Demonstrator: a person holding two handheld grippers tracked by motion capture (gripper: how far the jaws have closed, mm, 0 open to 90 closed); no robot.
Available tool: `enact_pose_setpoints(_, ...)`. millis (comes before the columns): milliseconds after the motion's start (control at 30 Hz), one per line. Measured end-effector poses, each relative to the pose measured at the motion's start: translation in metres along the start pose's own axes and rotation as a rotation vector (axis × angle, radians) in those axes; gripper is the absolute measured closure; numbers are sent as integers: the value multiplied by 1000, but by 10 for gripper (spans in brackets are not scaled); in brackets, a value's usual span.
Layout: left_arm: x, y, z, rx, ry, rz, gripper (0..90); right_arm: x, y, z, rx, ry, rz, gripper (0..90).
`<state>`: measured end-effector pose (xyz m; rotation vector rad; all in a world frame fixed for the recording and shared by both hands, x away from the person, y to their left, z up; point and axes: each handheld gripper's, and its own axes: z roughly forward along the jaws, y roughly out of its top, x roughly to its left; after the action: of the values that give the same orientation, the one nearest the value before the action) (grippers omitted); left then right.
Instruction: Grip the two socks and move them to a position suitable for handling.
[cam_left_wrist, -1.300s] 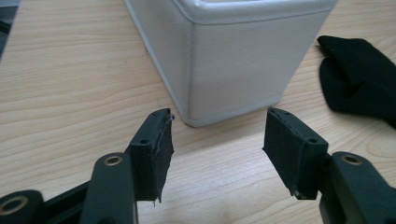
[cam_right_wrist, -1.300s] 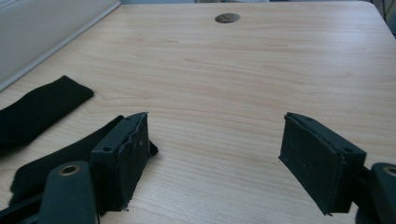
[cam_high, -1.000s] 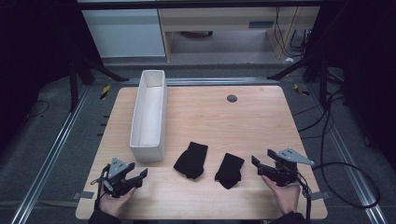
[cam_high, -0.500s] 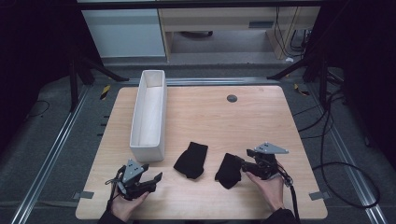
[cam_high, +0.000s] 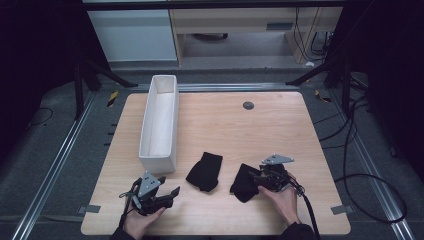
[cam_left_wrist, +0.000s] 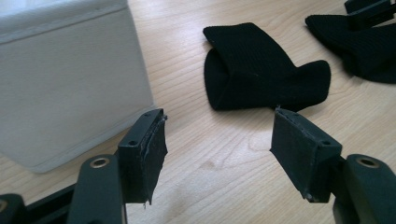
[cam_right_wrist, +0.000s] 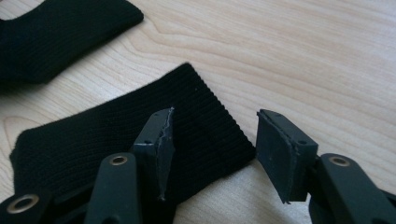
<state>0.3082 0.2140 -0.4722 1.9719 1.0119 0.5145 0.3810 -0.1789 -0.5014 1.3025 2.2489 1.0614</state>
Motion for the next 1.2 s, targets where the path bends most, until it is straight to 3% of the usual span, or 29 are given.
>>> enact_pose_setpoints(133,-3,1,1,-2,-8,4,337,-2,-2,1,-2,11,16,499)
enact_pose_setpoints(167,-3,1,2,-1,-11,7,336,-2,-3,1,3,31,27,598)
enact_pose_setpoints(233,-5,1,3,1,-18,8,335,-2,-3,1,6,43,38,630)
enact_pose_setpoints(267,-6,1,3,1,-20,10,334,-1,-2,0,13,67,47,728)
enact_pose_setpoints(300,-7,1,4,3,-24,15,334,-1,-2,0,13,67,47,728)
enact_pose_setpoints(333,-9,2,5,-2,-29,18,334,1,-1,-1,18,65,25,783)
enact_pose_setpoints(467,-13,4,9,0,-46,28,332,6,3,-6,-15,64,-1,800)
enact_pose_setpoints(667,-26,7,17,2,-79,59,329,12,14,-26,-173,97,6,799)
enact_pose_setpoints(733,-29,8,19,4,-87,67,327,12,15,-29,-193,96,4,799)
enact_pose_setpoints(767,-34,10,22,6,-100,75,328,13,18,-34,-244,98,8,799)
enact_pose_setpoints(900,-46,15,29,5,-127,91,329,14,23,-38,-299,96,3,799)
enact_pose_setpoints(1200,-65,27,45,13,-179,118,341,18,31,-45,-342,87,-15,799)
